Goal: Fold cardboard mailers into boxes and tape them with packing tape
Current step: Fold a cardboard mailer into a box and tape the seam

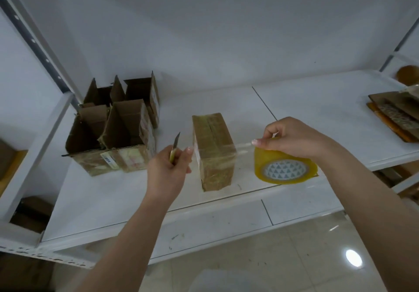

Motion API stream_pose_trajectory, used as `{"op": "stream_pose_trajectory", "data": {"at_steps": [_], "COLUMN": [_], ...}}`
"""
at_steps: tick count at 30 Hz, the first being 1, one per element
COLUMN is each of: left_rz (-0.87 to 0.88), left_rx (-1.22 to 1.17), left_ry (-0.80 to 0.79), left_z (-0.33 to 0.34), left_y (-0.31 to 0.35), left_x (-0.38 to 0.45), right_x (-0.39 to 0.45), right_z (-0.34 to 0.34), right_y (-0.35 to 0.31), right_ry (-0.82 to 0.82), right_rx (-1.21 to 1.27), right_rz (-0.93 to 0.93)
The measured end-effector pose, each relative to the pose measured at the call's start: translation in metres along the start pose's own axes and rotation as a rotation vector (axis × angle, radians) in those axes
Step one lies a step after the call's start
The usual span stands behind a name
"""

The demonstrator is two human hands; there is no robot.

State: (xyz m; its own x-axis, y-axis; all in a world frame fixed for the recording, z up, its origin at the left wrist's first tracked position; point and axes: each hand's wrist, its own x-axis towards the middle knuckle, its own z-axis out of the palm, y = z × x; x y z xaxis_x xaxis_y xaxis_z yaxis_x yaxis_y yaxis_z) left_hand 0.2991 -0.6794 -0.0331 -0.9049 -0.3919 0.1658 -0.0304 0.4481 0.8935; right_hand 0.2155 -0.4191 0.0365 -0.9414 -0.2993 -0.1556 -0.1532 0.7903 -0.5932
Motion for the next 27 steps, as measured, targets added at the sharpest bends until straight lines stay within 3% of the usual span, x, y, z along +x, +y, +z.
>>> {"op": "stream_pose_trajectory", "data": {"at_steps": [10, 18, 23, 27], "left_rz": [-0.146, -0.455, -0.622, -0.577], "left_rx": [-0.068, -0.416, -0.289, -0.265], "left_ry": [0.009, -0.132, -0.216, -0.130], "left_z": [0.021, 0.048, 0.066, 0.050], "left_y": [-0.026, -0.036, -0.053, -0.052], "left_x": [0.001, -0.006, -0.022, -0.012], "right_x": [0.038, 0.053, 0.052, 0.046], "right_z": [0.016, 0.053, 0.055, 0.064], "right_y": [0.012, 0.019, 0.021, 0.022], "right_ry": [-0.066, -0.218, -0.208, -0.165], "right_rx": [-0.206, -0.052, 0.022, 0.104], "right_rz": [0.041, 0.012, 0.013, 0.044]}}
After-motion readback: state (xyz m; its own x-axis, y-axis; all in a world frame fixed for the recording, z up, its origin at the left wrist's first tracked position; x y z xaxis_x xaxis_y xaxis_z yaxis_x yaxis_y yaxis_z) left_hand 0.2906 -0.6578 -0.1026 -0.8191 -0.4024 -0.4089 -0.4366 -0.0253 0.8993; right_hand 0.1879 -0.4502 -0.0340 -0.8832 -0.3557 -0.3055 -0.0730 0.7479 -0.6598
